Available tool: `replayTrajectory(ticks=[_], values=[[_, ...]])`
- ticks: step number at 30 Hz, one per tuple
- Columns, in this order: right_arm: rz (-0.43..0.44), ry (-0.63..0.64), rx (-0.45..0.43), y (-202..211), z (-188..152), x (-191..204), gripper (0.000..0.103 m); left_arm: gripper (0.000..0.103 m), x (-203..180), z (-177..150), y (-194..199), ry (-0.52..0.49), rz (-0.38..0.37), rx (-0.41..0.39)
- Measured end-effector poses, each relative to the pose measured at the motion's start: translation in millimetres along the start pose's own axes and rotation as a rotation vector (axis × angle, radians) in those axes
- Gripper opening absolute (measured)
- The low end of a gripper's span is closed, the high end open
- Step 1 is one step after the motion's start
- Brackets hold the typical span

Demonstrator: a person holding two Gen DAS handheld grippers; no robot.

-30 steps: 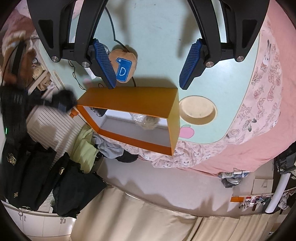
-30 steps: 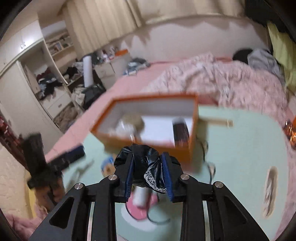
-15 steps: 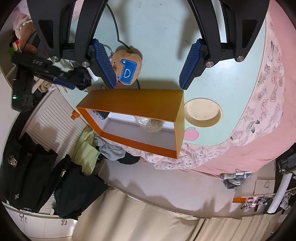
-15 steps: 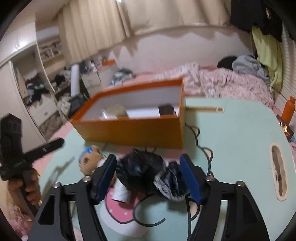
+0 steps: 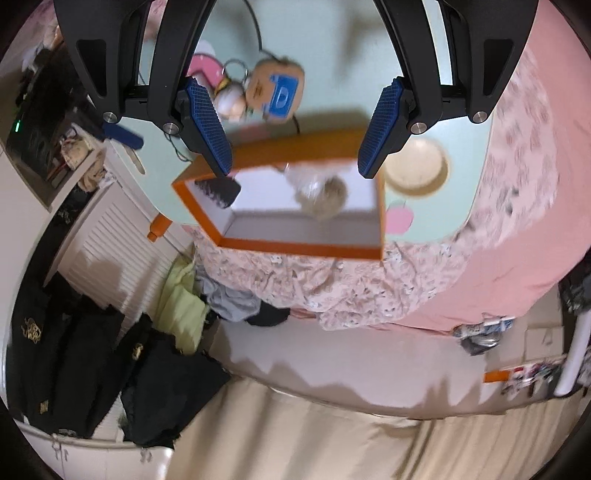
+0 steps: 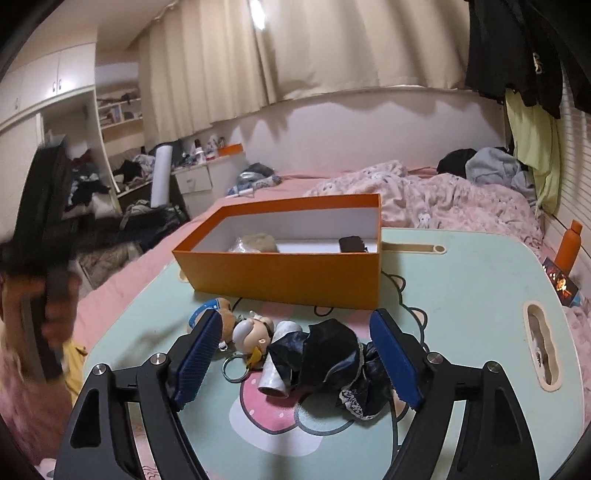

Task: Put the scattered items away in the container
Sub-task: 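Grasp the fluffy beige pompom in the box and lift it, left gripper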

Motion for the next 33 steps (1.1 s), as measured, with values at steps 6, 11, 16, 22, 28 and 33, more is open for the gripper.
replayTrajectory(ticks=[6, 11, 16, 22, 28, 33], values=[[0.012, 0.003, 0.021, -4, -2, 0, 0.082, 0.071, -8, 47, -67, -0.066, 0.027, 0.268], [0.019, -0.011, 0.016, -3, -2, -4, 0.082, 0.071, -16, 52, -114, -0.167, 0.169, 0.382], [0.028, -0.027, 0.021, -3, -3, -7, 0.082, 0.071, -6, 48, -148, -0.156, 0.243, 0.473], [0.032, -0.038, 0.023, -3, -4, -8, 0.082, 0.07, -7, 38, -175, -0.216, 0.323, 0.531], [0.037, -0.057, 0.027, -4, -4, -11, 0.082, 0.043, -11, 31, -183, -0.323, 0.369, 0.54], [0.037, -0.066, 0.028, -4, -4, -12, 0.082, 0.042, -8, 36, -172, -0.278, 0.275, 0.524]])
Point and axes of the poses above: each gripper's, at about its wrist camera, not at the fingertips, and y roughly against the way its jaws point, x to its left, z to its top, the point moved 1 cm from there along -y, roughly the way its jaws point, and after that the axes turned 1 degree about x, right-handed, at the moved point
